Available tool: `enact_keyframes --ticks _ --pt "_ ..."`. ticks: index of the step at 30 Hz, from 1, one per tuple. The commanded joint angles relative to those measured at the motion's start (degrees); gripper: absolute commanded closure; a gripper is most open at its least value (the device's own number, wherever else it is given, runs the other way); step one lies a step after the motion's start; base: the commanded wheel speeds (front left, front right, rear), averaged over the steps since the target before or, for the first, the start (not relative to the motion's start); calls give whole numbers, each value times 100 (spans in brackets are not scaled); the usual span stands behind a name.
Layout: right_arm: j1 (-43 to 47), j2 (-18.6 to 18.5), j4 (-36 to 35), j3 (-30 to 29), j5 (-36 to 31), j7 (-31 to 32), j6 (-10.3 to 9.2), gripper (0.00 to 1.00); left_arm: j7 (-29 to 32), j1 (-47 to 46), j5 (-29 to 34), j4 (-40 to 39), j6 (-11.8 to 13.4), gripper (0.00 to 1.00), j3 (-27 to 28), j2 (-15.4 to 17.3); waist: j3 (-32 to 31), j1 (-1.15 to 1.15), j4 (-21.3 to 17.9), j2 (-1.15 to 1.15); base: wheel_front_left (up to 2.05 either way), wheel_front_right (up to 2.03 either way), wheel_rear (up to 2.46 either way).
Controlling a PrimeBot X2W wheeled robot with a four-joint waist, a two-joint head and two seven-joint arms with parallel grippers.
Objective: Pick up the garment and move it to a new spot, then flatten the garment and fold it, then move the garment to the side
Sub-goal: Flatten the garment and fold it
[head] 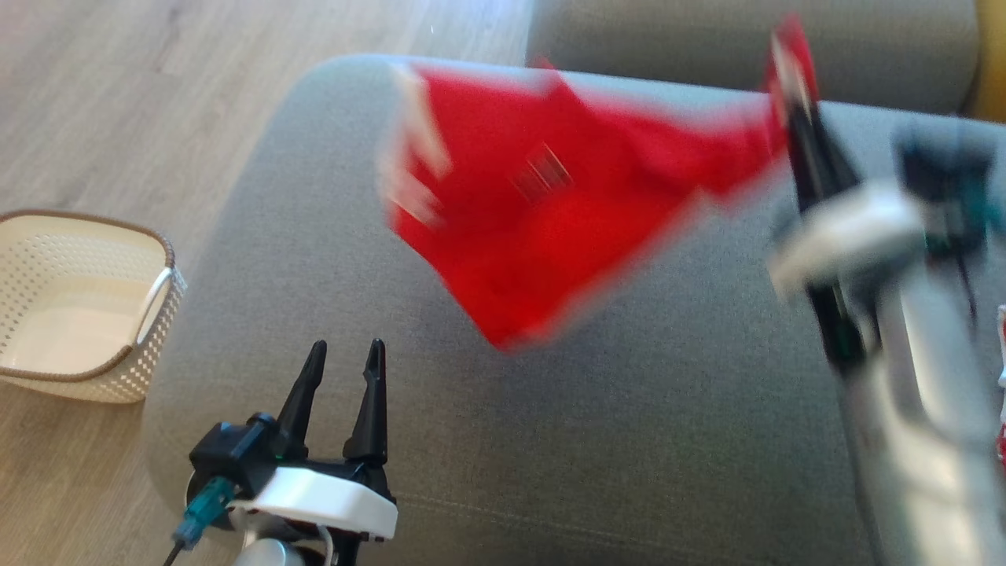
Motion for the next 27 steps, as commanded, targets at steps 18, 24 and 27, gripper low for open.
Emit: enact_keyframes --ticks 18,24,27 --pt "1390 77 -522 -922 -742 -642 -2 0 -45 -644 134 -202 -216 0 475 6 370 0 -890 0 0 0 0" --pt "2135 78 -1865 242 -367 -775 -2 0 -45 -691 61 -362 -108 0 772 6 287 0 -1178 0 0 0 0" --pt "2617 78 -2205 455 -523 -794 -2 0 -45 -691 103 -396 -152 0 850 6 262 0 -1278 0 0 0 0"
